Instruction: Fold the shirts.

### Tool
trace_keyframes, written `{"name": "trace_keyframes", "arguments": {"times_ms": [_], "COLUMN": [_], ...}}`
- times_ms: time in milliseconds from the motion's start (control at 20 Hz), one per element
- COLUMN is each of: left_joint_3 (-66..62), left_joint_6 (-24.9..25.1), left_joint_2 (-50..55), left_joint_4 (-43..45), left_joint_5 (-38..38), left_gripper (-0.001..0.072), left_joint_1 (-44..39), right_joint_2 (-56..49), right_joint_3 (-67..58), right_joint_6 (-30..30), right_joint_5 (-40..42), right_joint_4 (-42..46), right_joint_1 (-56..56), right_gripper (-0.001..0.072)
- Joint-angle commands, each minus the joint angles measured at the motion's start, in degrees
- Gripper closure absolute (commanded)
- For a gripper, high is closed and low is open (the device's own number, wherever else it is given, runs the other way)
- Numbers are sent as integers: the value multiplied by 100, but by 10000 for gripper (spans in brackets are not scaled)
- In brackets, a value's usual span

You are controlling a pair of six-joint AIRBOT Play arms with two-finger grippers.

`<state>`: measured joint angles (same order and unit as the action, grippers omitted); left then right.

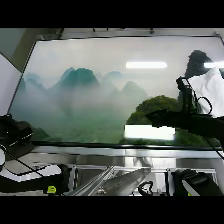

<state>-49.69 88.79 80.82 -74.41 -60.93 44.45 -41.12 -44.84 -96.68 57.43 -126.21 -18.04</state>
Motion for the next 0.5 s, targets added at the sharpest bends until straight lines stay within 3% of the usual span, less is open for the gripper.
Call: {"name": "trace_keyframes", "arguments": {"times_ms": [0, 200, 450], "left_joint_3": [-533, -1134, -2269], "left_joint_6": [111, 404, 407], "left_joint_2": [74, -708, -1637], "left_joint_4": [-476, -1469, -2413], "left_joint_5": [-415, -682, -1322], "left_gripper": [688, 689, 689], "left_joint_1": [-59, -942, -3314], "right_joint_2": [2, 2, 2], "right_joint_3": [0, 0, 0], "right_joint_6": [0, 0, 0], "right_joint_5": [0, -2, -129], "right_joint_4": [-2, 0, 0], "right_joint_1": [-4, -4, -4], "right_gripper": [692, 692, 692]}}
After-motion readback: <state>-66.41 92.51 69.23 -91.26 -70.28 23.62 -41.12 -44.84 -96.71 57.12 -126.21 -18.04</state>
